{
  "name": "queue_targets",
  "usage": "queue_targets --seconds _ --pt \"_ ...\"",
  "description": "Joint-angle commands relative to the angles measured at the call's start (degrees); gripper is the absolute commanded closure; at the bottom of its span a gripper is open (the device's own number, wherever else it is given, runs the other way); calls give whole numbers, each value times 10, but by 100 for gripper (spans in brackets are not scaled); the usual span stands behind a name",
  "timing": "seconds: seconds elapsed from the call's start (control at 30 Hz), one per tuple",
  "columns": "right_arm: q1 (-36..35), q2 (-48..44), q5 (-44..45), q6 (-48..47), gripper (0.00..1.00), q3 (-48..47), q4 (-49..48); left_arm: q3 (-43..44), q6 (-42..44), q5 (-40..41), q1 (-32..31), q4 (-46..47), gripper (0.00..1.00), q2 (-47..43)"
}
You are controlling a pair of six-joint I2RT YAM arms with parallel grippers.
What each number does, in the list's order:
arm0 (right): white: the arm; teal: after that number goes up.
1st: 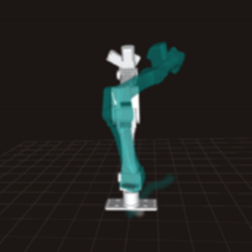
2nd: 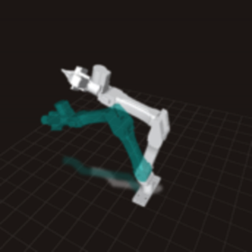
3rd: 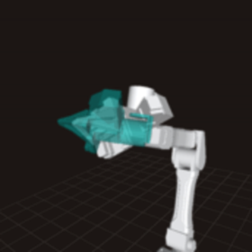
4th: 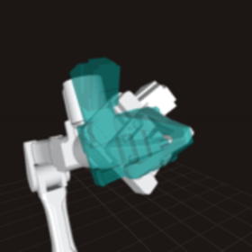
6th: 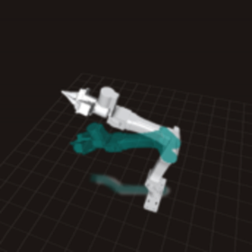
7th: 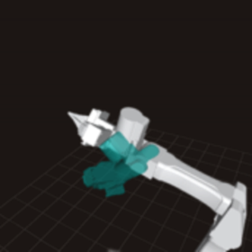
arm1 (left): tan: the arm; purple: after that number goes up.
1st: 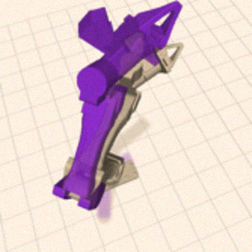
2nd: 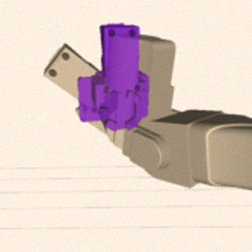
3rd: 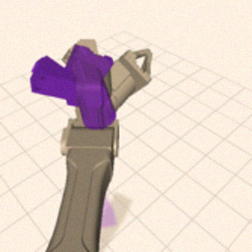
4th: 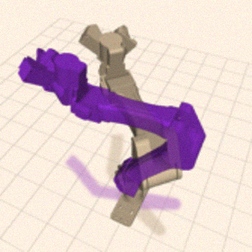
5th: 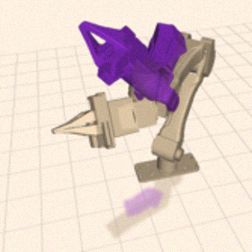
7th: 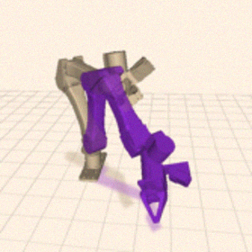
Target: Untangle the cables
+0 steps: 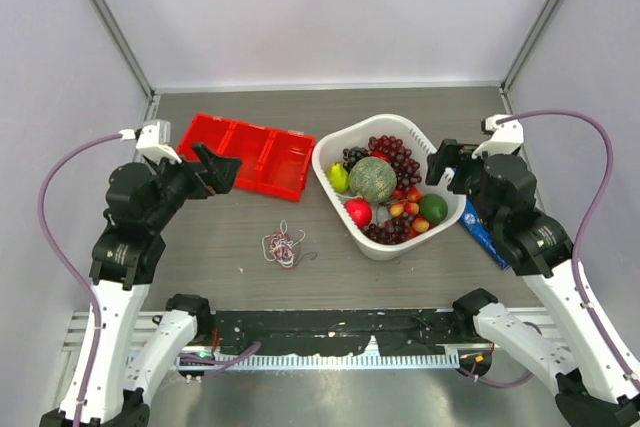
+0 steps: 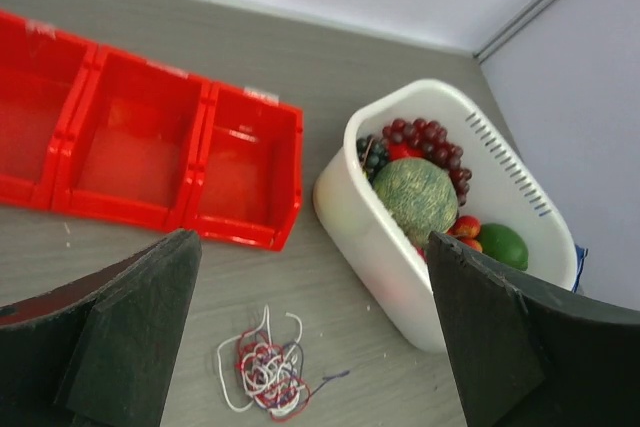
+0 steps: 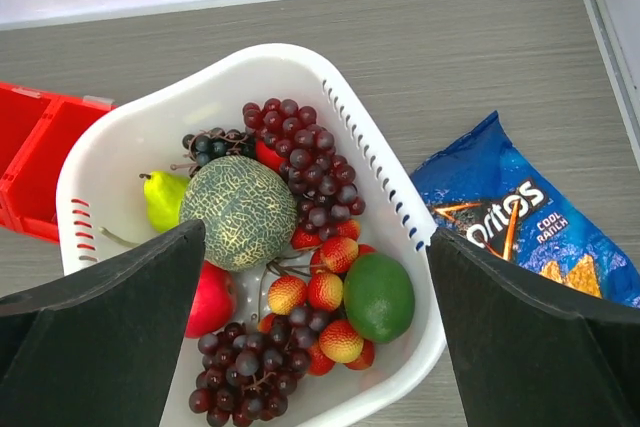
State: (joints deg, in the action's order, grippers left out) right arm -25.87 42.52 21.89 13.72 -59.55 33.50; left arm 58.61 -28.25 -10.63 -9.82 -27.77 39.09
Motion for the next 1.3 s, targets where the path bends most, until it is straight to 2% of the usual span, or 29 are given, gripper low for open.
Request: queue_targets --seconds 0.0,0.1,0.2,0.3,0.37,0.53,0.67,0.8,0.93,1.03,1.13,1.27 --pt "-1 30 -17 3 2 -36 -16 2 -8 -25 3 -72 0 24" --pt "-1 53 -53 -1 2 -54 -28 -13 -6 -33 2 -112 0 42" --pt "-1 77 -126 3 2 -65 -49 -47 -17 -56 -2 -125 0 45" --pt "-12 124 -177 22 2 -79 -60 -95 -51 -57 -40 -112 0 26" --pt "-47 149 -198 32 2 -87 -76 -123 -74 -15 -91 -103 0 14" --pt "-206 195 -143 45 2 -85 -123 -155 -129 131 -249 -91 0 57" --pt "-291 230 -99 55 4 -75 -140 -162 -164 207 -322 -91 0 102" --pt "-353 225 -83 68 8 -31 -170 -198 -182 225 -325 -52 7 98" --pt "-386 189 -116 87 17 35 -221 -224 -225 275 -325 -42 9 102" --pt "-406 170 -141 91 23 84 -259 -241 -245 304 -325 -3 17 103" --pt "-416 162 -156 98 28 102 -280 -262 -275 320 -325 31 23 108" --pt "-437 168 -150 99 33 110 -287 -266 -327 316 -325 52 24 129"
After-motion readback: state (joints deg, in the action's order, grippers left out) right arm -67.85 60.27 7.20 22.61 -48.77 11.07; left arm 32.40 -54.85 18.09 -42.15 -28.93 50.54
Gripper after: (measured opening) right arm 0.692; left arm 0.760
